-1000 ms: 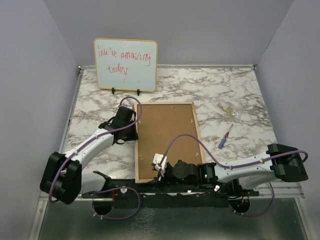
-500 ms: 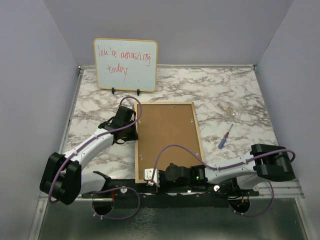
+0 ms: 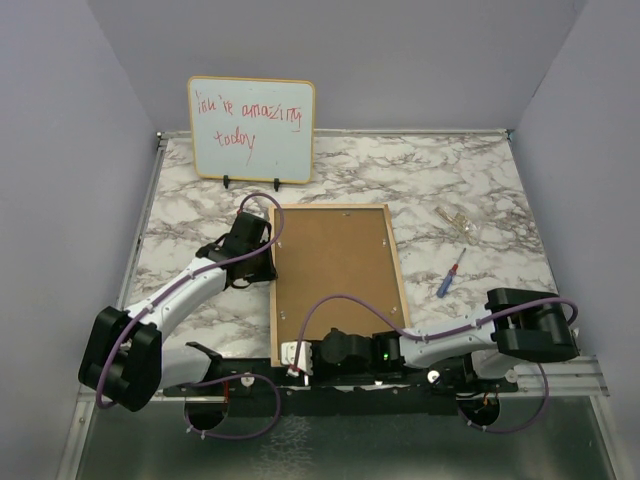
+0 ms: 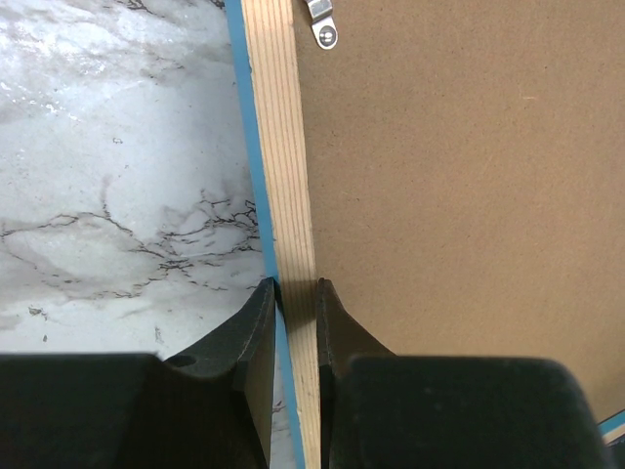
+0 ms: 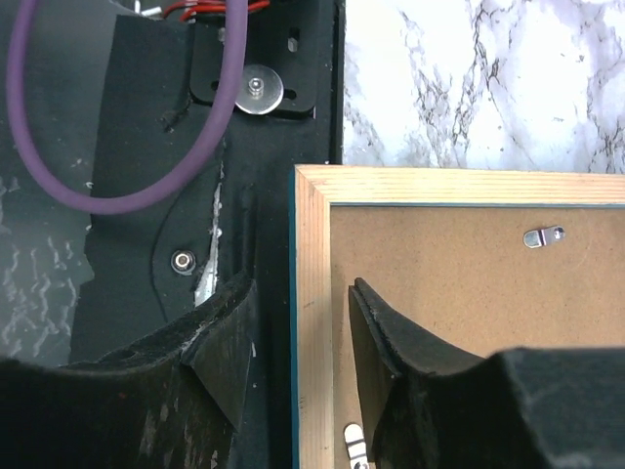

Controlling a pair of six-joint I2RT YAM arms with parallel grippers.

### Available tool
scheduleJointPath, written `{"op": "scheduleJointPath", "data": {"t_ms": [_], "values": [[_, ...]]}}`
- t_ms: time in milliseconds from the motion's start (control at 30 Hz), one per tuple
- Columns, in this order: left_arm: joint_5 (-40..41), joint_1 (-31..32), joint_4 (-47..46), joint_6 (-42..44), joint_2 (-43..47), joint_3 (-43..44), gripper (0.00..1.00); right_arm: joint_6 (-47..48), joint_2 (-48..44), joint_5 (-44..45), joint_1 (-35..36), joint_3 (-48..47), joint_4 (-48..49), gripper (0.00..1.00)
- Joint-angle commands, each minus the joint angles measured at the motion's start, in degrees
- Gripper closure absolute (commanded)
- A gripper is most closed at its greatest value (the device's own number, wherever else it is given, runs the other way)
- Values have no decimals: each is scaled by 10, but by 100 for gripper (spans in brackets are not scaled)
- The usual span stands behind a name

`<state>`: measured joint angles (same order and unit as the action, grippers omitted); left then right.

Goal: Take the photo out of the frame
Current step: Turn over the photo frame at the center of the board.

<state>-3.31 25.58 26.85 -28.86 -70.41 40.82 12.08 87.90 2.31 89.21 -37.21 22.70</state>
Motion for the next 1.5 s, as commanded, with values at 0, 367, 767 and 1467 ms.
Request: {"op": "scheduleJointPath", "data": {"t_ms": [0, 367, 767, 1467], "values": [[-36, 3, -9, 7, 26, 19, 100, 19, 20, 23, 5, -10, 10, 55], [-38, 3, -9, 6, 26, 20, 100, 28, 50, 40, 5, -21, 20, 66], [-28, 3, -10, 6, 25, 19, 100, 44, 50, 55, 5, -32, -5, 99], [-39, -17, -120, -57, 52, -71, 14, 3, -18, 77, 4, 42, 128, 99]]}}
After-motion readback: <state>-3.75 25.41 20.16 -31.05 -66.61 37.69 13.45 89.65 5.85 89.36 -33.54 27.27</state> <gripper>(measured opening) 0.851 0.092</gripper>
